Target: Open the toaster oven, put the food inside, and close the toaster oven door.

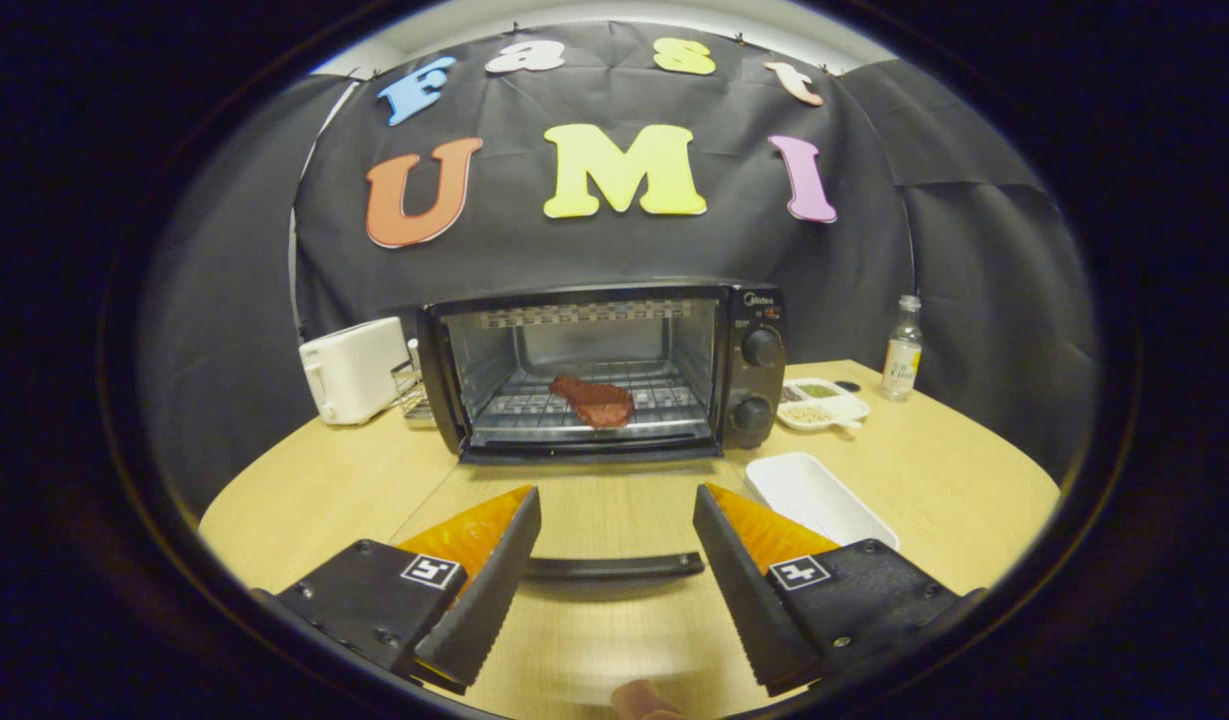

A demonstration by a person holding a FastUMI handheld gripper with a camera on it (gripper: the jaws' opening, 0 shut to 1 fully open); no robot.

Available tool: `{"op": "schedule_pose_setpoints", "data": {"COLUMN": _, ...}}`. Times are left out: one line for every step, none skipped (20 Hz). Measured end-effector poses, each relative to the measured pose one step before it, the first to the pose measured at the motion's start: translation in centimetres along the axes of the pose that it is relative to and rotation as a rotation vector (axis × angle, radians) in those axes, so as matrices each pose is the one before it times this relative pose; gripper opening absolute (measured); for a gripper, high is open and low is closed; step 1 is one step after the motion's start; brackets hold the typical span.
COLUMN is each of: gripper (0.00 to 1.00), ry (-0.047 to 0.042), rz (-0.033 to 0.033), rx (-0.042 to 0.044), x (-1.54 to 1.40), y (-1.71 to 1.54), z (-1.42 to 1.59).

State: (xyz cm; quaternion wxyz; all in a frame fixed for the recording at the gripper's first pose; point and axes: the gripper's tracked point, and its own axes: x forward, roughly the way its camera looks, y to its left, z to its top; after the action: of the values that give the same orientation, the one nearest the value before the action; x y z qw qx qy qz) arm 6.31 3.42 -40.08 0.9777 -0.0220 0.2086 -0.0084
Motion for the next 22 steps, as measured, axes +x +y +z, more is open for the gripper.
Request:
{"op": "schedule_pose_setpoints", "data": {"gripper": 0.97, "ry": 0.01347, "rz": -0.00073, "rx": -0.01679, "x": -0.513, "y": 0.157, "z": -0.737}}
{"op": "schedule_pose_setpoints", "data": {"gripper": 0.98, "ry": 0.01224, "rz": -0.00591, "rx": -0.00702, "x": -0.299, "y": -0.076, "z": -0.653}}
{"op": "schedule_pose_setpoints", "data": {"gripper": 0.98, "ry": 0.01970, "rz": 0.00140, "rx": 0.00132, "x": -0.123, "y": 0.231, "z": -0.683}}
{"op": "schedule_pose_setpoints", "data": {"gripper": 0.97, "ry": 0.03011, "rz": 0.00229, "rx": 0.00206, "x": 0.148, "y": 0.308, "z": -0.952}}
{"op": "schedule_pose_setpoints", "data": {"gripper": 0.97, "ry": 0.04401, "rz": 0.00847, "rx": -0.00115, "x": 0.312, "y": 0.329, "z": -1.037}}
{"op": "schedule_pose_setpoints", "data": {"gripper": 0.97, "ry": 0.03314, "rz": -0.00220, "rx": 0.00204, "x": 0.356, "y": 0.024, "z": -0.786}}
{"op": "schedule_pose_setpoints", "data": {"gripper": 0.98, "ry": 0.01740, "rz": -0.01294, "rx": 0.00217, "x": 0.518, "y": -0.278, "z": -0.407}}
{"op": "schedule_pose_setpoints", "data": {"gripper": 0.98, "ry": 0.01951, "rz": -0.01062, "rx": -0.00215, "x": 0.467, "y": -0.220, "z": -0.591}}
{"op": "schedule_pose_setpoints", "data": {"gripper": 0.98, "ry": 0.02203, "rz": -0.00798, "rx": 0.00718, "x": 0.404, "y": -0.169, "z": -0.494}}
{"op": "schedule_pose_setpoints", "data": {"gripper": 0.98, "ry": 0.02052, "rz": 0.00149, "rx": 0.01441, "x": 0.231, "y": 0.108, "z": -0.025}}
{"op": "schedule_pose_setpoints", "data": {"gripper": 0.98, "ry": 0.01214, "rz": 0.00362, "rx": 0.00267, "x": 0.646, "y": 0.109, "z": -0.164}}
{"op": "schedule_pose_setpoints", "data": {"gripper": 0.98, "ry": 0.01654, "rz": 0.01071, "rx": -0.00380, "x": -0.167, "y": 0.328, "z": -0.047}}
{"op": "schedule_pose_setpoints", "data": {"gripper": 0.97, "ry": 0.00702, "rz": 0.00927, "rx": -0.00483, "x": 0.200, "y": 0.389, "z": 0.012}}
{"op": "schedule_pose_setpoints", "data": {"gripper": 0.97, "ry": 0.00312, "rz": 0.00504, "rx": -0.00825, "x": 0.042, "y": 0.198, "z": -0.090}}
{"op": "schedule_pose_setpoints", "data": {"gripper": 0.98, "ry": -0.00047, "rz": 0.00263, "rx": -0.00199, "x": -0.033, "y": 0.094, "z": 0.004}}
{"op": "schedule_pose_setpoints", "data": {"gripper": 0.98, "ry": -0.00304, "rz": 0.00010, "rx": 0.00260, "x": -0.045, "y": -0.037, "z": 0.012}}
{"op": "schedule_pose_setpoints", "data": {"gripper": 0.97, "ry": -0.00234, "rz": 0.00243, "rx": 0.00387, "x": 0.005, "y": 0.087, "z": 0.088}}
{"op": "schedule_pose_setpoints", "data": {"gripper": 0.97, "ry": -0.00339, "rz": 0.00159, "rx": 0.00232, "x": 0.092, "y": 0.022, "z": -0.025}}
{"op": "schedule_pose_setpoints", "data": {"gripper": 0.97, "ry": -0.00275, "rz": 0.00133, "rx": 0.00275, "x": -0.071, "y": 0.013, "z": 0.033}}
{"op": "schedule_pose_setpoints", "data": {"gripper": 0.97, "ry": -0.00757, "rz": 0.00164, "rx": 0.00325, "x": -0.075, "y": 0.067, "z": 0.121}}
{"op": "schedule_pose_setpoints", "data": {"gripper": 0.97, "ry": -0.00939, "rz": 0.00327, "rx": 0.00475, "x": -0.033, "y": 0.050, "z": 0.177}}
{"op": "schedule_pose_setpoints", "data": {"gripper": 0.97, "ry": -0.01054, "rz": 0.00325, "rx": 0.00486, "x": -0.080, "y": -0.009, "z": 0.111}}
